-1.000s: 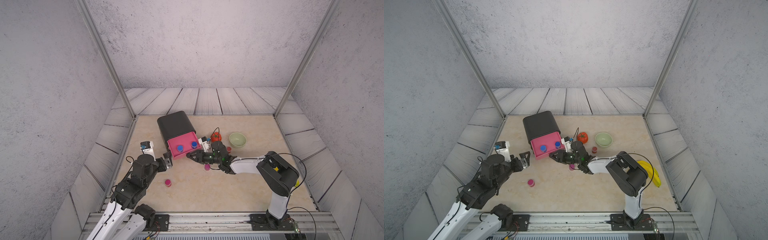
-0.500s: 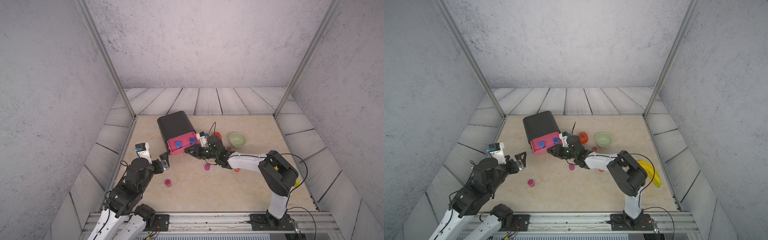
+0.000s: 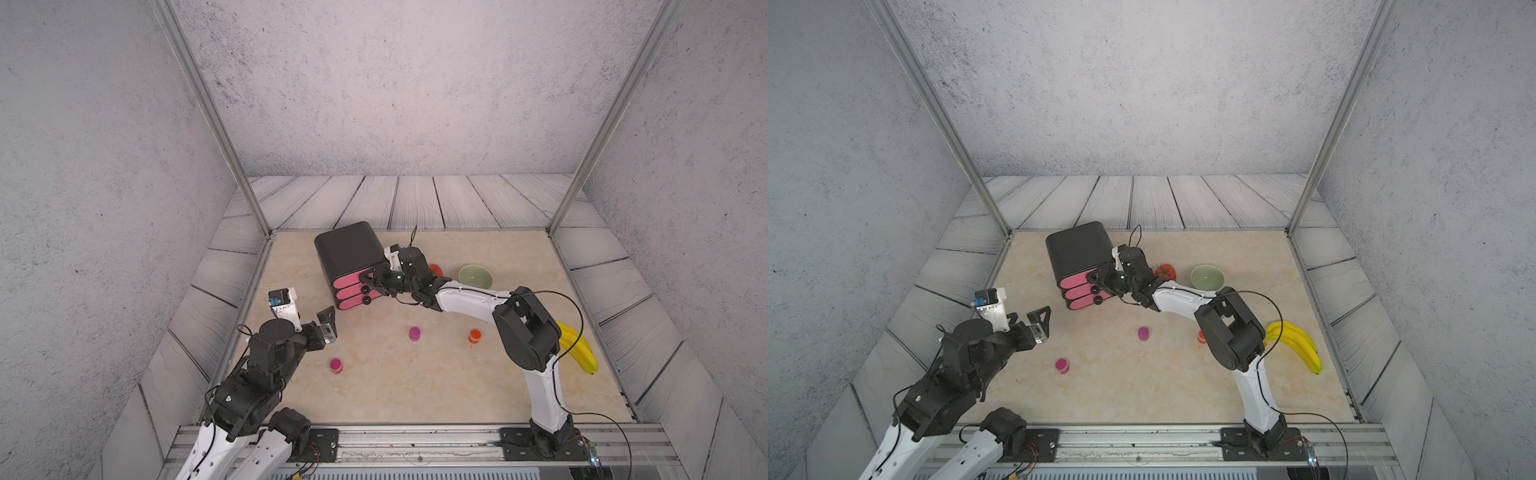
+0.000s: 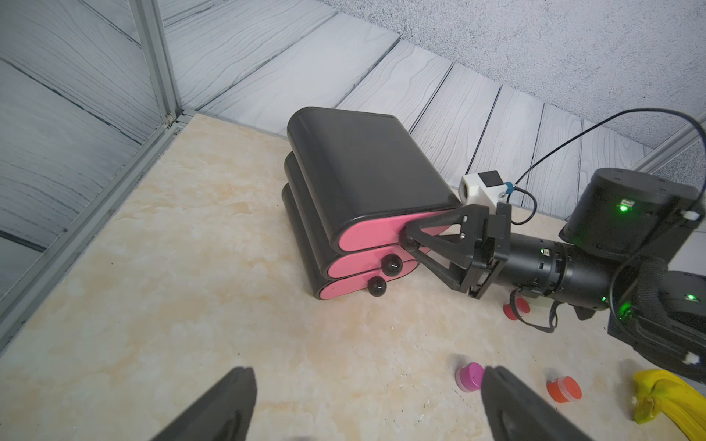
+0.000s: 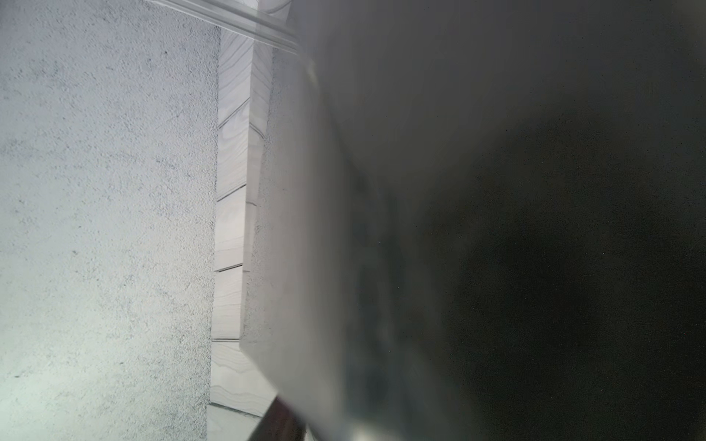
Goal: Put the paint cans in the drawer according to color
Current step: Close the drawer in the storage box.
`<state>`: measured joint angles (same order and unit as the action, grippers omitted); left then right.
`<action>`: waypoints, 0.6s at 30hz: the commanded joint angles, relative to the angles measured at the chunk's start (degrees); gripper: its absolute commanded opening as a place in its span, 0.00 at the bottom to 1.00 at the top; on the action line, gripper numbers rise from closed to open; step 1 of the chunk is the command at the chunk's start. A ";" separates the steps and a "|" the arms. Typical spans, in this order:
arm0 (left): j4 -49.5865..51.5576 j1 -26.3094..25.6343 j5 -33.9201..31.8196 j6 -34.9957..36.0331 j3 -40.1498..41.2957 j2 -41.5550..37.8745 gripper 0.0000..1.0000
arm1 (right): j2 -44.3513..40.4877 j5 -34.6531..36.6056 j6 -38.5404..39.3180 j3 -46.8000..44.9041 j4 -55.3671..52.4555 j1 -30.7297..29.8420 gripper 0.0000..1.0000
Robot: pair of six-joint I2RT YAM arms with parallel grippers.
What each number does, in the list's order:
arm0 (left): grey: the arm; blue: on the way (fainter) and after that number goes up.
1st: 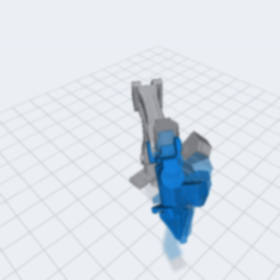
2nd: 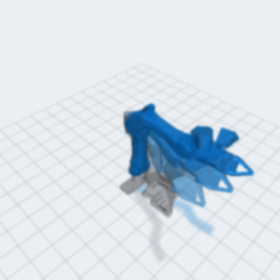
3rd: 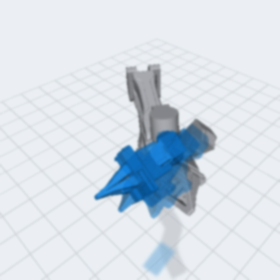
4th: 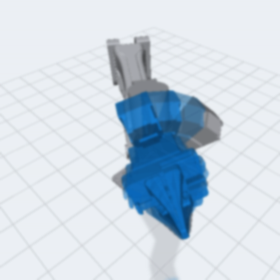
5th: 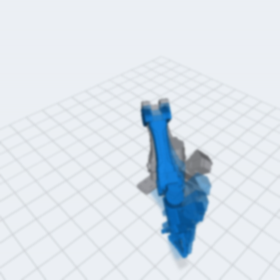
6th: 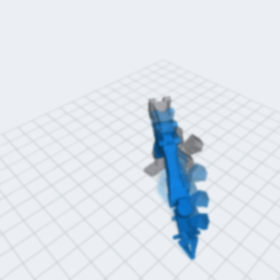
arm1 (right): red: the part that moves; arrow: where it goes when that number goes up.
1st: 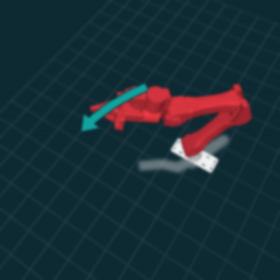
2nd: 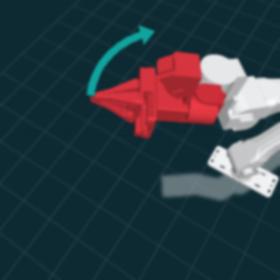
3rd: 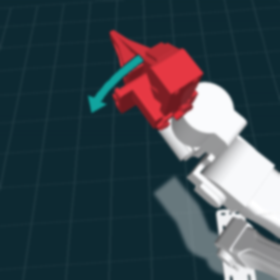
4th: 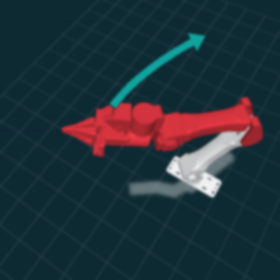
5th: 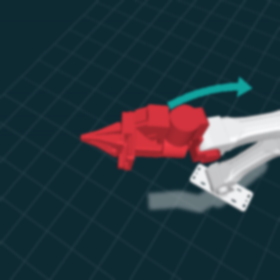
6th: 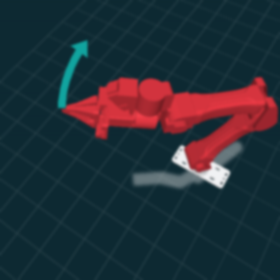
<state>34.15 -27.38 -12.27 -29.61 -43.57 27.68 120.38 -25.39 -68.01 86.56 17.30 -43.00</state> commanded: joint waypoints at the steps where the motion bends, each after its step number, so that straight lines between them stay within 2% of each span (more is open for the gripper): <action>1: 0.75 0.39 0.07 -0.06 -1.08 -0.79 0.98 | 3.29 1.39 -0.68 3.62 -0.37 0.68 0.40; 5: 0.67 0.39 0.86 -0.67 -1.24 -0.59 0.98 | 2.44 1.43 0.31 3.25 -0.47 0.90 0.43; 9: -1.54 0.39 3.23 -1.98 -0.37 -0.51 0.98 | -5.16 1.37 4.39 -3.68 -0.86 0.95 0.50; 15: -10.04 0.39 9.16 -9.86 4.61 0.54 0.97 | -24.59 2.36 17.29 -20.75 -4.70 1.25 0.54; 18: -14.61 0.39 10.89 -15.39 7.59 2.66 0.97 | -35.39 7.55 22.39 -30.85 -7.15 1.23 0.53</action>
<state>25.30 -27.38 -4.58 -38.96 -38.26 28.80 94.50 -22.37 -53.65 61.14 13.10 -42.02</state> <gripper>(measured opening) 0.969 0.534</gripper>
